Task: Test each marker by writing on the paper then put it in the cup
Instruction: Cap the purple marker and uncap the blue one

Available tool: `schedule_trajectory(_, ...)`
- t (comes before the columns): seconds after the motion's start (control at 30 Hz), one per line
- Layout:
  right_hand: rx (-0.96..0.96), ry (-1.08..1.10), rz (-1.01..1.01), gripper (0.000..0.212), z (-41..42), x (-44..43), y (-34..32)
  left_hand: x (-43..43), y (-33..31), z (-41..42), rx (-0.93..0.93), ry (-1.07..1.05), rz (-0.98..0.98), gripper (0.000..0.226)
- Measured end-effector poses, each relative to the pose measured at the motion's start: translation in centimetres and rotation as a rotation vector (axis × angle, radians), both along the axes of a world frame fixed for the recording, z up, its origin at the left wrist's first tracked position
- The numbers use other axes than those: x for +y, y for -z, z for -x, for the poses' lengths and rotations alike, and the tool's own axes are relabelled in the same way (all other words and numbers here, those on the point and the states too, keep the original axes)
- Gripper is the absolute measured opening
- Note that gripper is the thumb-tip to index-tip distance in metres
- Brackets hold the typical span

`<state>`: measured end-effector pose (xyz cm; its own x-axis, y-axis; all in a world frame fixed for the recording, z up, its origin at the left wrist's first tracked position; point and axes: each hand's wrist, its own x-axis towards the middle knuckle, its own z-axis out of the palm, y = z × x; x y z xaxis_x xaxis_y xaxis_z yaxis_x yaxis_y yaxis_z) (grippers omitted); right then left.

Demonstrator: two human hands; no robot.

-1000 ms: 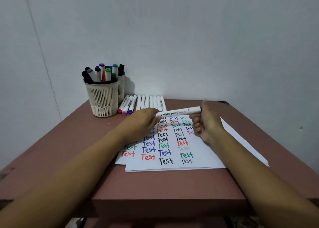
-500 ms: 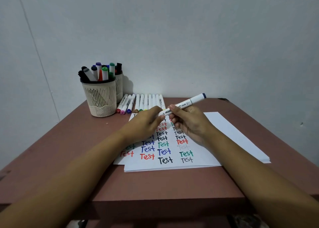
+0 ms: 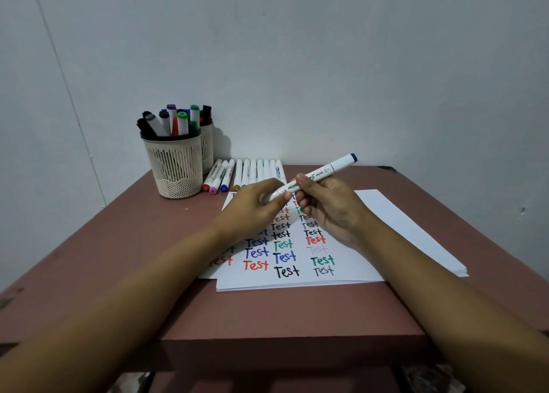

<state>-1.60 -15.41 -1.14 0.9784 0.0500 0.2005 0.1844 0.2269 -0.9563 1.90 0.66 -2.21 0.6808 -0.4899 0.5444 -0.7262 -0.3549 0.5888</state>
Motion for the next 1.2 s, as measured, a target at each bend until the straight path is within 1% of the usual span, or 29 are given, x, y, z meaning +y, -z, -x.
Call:
schedule_trajectory(0.07,-0.013,-0.003,0.006,0.017,0.0,0.0,0.0,-0.1,0.0,0.1,0.012,-0.006,0.022,0.028)
schedule_trajectory(0.23,-0.043,-0.007,0.014,0.013,0.2,-0.3,-0.3,0.3,-0.3,0.5,0.087,-0.026,0.074,0.044)
schedule_trajectory(0.3,-0.051,0.019,0.037,0.013,0.3,-0.2,-0.4,0.3,-0.3,0.3,0.096,-0.061,0.044,0.043)
schedule_trajectory(0.37,-0.055,0.066,0.041,0.015,0.4,-0.1,-0.4,0.2,-0.5,0.2,0.077,-0.145,0.012,0.036)
schedule_trajectory(0.43,-0.047,0.123,-0.017,0.017,0.5,-0.1,-0.7,0.2,-0.6,0.2,0.079,-0.186,0.014,0.031)
schedule_trajectory(0.5,-0.013,0.182,-0.136,0.018,0.5,-0.5,-1.1,0.3,-0.7,0.2,0.091,-0.212,0.022,0.027)
schedule_trajectory(0.57,0.024,0.204,-0.249,0.015,0.5,-1.1,-1.3,0.5,-0.7,-0.1,0.114,-0.221,0.046,0.03)
schedule_trajectory(0.63,0.051,0.22,-0.278,0.014,0.6,-1.6,-1.2,0.7,-0.8,-0.5,0.172,-0.214,0.095,0.032)
schedule_trajectory(0.7,0.073,0.277,-0.224,0.02,0.7,-2.0,-1.0,0.9,-0.8,-0.9,0.237,-0.199,0.138,0.027)
schedule_trajectory(0.77,0.1,0.379,-0.135,0.027,0.8,-2.2,-0.8,1.0,-0.8,-1.1,0.271,-0.198,0.143,0.024)
schedule_trajectory(0.83,0.138,0.509,-0.008,0.032,0.7,-2.5,-0.6,0.9,-0.6,-1.2,0.278,-0.215,0.089,0.021)
schedule_trajectory(0.9,0.167,0.603,0.096,0.033,0.6,-2.8,-0.4,0.8,-0.3,-1.2,0.258,-0.235,-0.011,0.019)
schedule_trajectory(1.0,0.173,0.636,0.189,0.033,0.5,-2.8,0.0,0.6,0.0,-1.2,0.22,-0.257,-0.099,0.022)
schedule_trajectory(1.1,0.173,0.628,0.273,0.031,0.5,-2.7,0.4,0.4,0.0,-1.2,0.209,-0.283,-0.097,0.027)
schedule_trajectory(1.2,0.172,0.605,0.309,0.028,0.5,-2.5,0.6,0.3,0.0,-1.0,0.208,-0.29,-0.106,0.027)
